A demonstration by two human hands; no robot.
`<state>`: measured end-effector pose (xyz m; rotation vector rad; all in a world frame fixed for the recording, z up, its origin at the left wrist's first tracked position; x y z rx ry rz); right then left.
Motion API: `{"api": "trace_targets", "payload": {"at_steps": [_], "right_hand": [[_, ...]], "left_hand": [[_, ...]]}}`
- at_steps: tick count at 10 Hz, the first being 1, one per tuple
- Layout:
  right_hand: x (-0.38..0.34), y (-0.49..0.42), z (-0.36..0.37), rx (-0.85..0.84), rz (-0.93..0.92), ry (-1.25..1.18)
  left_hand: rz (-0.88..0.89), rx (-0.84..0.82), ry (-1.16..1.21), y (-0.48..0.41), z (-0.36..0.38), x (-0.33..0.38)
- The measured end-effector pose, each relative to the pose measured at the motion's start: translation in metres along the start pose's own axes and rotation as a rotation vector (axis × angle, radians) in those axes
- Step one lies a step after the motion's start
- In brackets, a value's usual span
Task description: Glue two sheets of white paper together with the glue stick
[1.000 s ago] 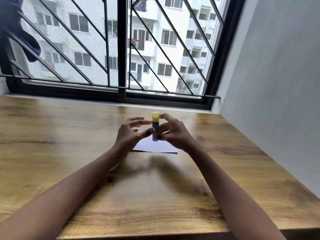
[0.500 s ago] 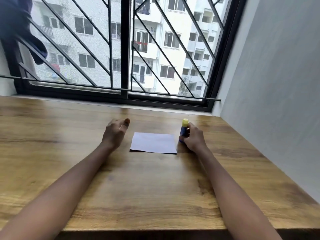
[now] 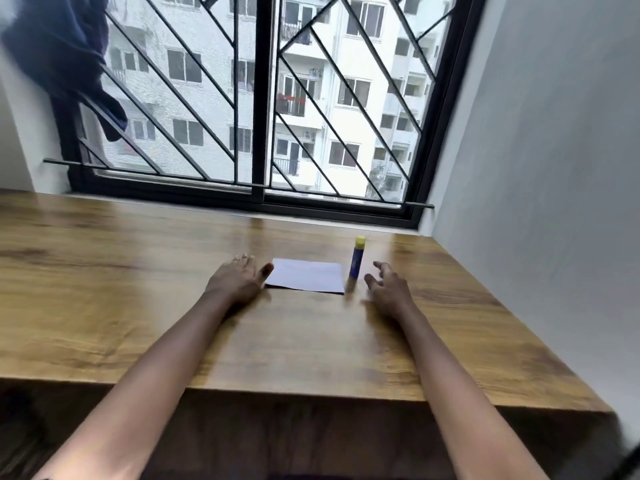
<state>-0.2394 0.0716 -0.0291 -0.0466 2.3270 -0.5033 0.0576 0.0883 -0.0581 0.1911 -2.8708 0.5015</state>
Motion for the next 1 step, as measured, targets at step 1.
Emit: {"api": "trace_targets", "payload": {"at_steps": [1], "right_hand": [[0.0043, 0.0183, 0.0057, -0.102, -0.112, 0.349]], "left_hand": [[-0.032, -0.016, -0.003, 0.0176, -0.0088, 0.0020]]}}
Point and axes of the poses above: each hand's wrist, its own y-axis away from the middle knuckle, its own z-axis out of the palm, x = y × z, the point moved 5 cm from there along -y, towards the middle knuckle, and after that the axes turned 15 degrees about x, right-handed, at the moved point
